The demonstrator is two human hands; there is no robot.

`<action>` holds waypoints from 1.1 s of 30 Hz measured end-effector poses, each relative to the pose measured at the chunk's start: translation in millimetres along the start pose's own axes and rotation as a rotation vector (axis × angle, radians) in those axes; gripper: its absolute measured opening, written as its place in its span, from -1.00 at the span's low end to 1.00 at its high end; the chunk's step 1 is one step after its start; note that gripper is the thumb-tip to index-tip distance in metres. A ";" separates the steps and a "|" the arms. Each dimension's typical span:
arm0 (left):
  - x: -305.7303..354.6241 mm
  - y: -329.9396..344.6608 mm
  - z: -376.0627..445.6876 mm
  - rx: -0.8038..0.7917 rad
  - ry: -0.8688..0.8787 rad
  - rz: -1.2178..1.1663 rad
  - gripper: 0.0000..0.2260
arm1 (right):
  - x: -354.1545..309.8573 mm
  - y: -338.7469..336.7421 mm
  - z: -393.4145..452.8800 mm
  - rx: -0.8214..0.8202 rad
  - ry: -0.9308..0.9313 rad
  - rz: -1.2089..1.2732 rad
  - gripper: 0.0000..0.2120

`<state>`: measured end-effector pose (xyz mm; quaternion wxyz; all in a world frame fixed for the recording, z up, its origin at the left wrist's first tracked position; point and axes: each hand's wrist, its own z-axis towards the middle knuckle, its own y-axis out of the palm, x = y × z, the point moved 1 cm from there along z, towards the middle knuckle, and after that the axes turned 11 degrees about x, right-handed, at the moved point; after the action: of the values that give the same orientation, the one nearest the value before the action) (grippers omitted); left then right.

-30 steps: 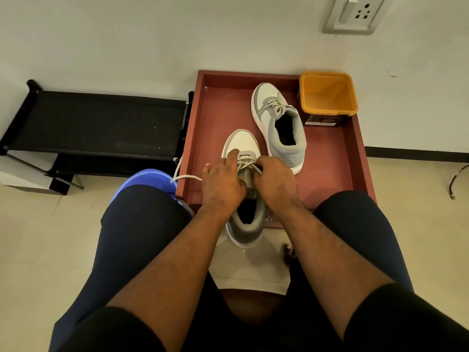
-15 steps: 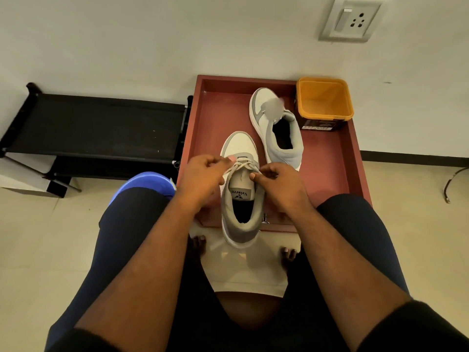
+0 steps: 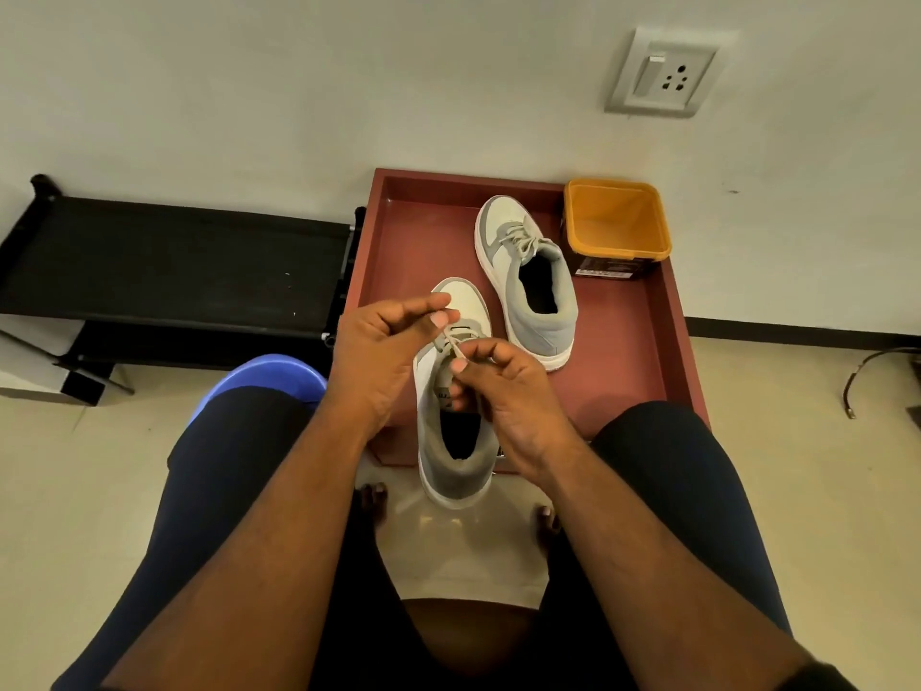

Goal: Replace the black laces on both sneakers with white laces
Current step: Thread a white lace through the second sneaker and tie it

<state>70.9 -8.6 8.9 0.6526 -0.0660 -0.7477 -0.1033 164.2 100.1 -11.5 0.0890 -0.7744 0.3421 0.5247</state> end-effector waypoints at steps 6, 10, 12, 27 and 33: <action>-17.6 -19.6 11.1 0.371 0.061 0.633 -0.79 | -20.1 -35.7 15.2 0.265 -0.217 -0.283 -0.96; -18.1 9.4 2.6 -0.024 0.108 0.457 -0.63 | -18.5 -30.1 15.9 0.209 -0.224 -0.317 -0.93; -24.4 19.9 -1.8 -0.172 0.028 0.331 -0.68 | -17.4 -28.8 17.4 0.172 -0.225 -0.332 -0.90; -32.7 18.1 7.6 -0.078 0.302 0.581 -0.89 | -11.4 -30.2 33.4 0.277 -0.201 -0.203 -0.89; -39.6 19.9 9.0 -0.064 0.342 0.595 -0.84 | -6.6 -27.5 36.0 0.242 -0.227 -0.214 -0.84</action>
<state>72.4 14.4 -30.1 0.7678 -0.2832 -0.5717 0.0588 152.9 141.5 -27.5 0.2745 -0.7257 0.3062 0.5515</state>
